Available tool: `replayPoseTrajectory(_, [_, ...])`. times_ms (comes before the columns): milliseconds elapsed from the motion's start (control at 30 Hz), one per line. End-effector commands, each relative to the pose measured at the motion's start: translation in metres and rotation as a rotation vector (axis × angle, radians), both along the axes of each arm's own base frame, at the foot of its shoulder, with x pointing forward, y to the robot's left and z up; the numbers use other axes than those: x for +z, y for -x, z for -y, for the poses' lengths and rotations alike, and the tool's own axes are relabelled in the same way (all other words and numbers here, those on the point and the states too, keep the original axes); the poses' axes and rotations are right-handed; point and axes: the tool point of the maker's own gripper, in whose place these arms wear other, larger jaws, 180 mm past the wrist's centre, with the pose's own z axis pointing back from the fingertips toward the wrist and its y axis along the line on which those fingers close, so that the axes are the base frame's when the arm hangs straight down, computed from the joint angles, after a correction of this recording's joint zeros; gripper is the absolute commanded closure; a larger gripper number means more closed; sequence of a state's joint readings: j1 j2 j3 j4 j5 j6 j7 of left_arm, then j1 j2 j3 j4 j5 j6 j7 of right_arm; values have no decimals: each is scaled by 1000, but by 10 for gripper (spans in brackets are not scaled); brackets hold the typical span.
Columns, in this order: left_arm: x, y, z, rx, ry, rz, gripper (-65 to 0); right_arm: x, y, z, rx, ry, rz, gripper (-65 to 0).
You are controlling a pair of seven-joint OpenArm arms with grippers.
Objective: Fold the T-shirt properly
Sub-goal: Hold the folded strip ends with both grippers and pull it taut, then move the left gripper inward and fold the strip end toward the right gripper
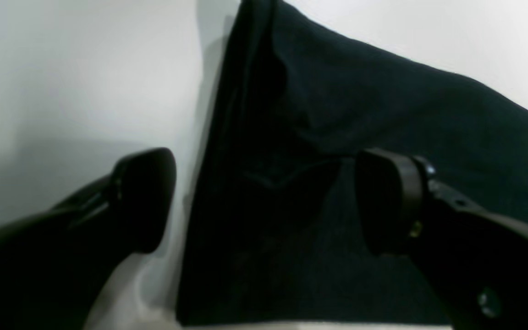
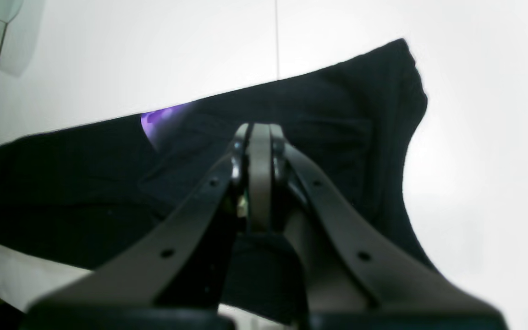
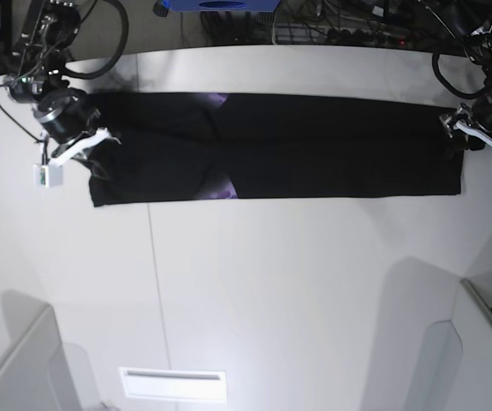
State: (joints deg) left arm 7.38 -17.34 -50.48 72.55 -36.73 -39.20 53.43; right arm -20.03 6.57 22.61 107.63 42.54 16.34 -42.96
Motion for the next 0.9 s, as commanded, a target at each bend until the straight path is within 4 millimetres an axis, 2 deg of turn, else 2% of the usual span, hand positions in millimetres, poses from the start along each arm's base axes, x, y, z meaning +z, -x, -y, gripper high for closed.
replayPoseTrajectory(0, [-2,2,-3,-2,-4,-30,-578,12,-6,0,6,1,50,0])
replayPoseTrajectory(67, [-5,1,-3,1,5,-33,-500,12,-6,0,6,1,50,0])
replayPoseTrajectory(133, [-4,1,-3,0,3,-31,-369,12,-6,0,6,1,50,0])
replayPoseTrajectory(233, [-6,2,-3,3,8,-36,-122,12,-6,0,6,1,50,0])
replayPoseTrajectory(300, [-6,2,-3,3,8,-37,-5,12,-6,0,6,1,50,0])
replayPoseTrajectory(400, [-6,6,-12,-4,-35,-69,0,12,-5,0,5,-1,49,0])
replayPoseTrajectory(567, [4,-1,-27,14,-122,-12,0,12,-5,0,5,-1,49,0])
replayPoseTrajectory(700, [24,-5,-36,-5,-193,20,0,12,-5,0,5,-1,49,0])
replayPoseTrajectory(867, [59,-6,-26,-80,-314,68,0,12,-6,-1,5,-4,51,0])
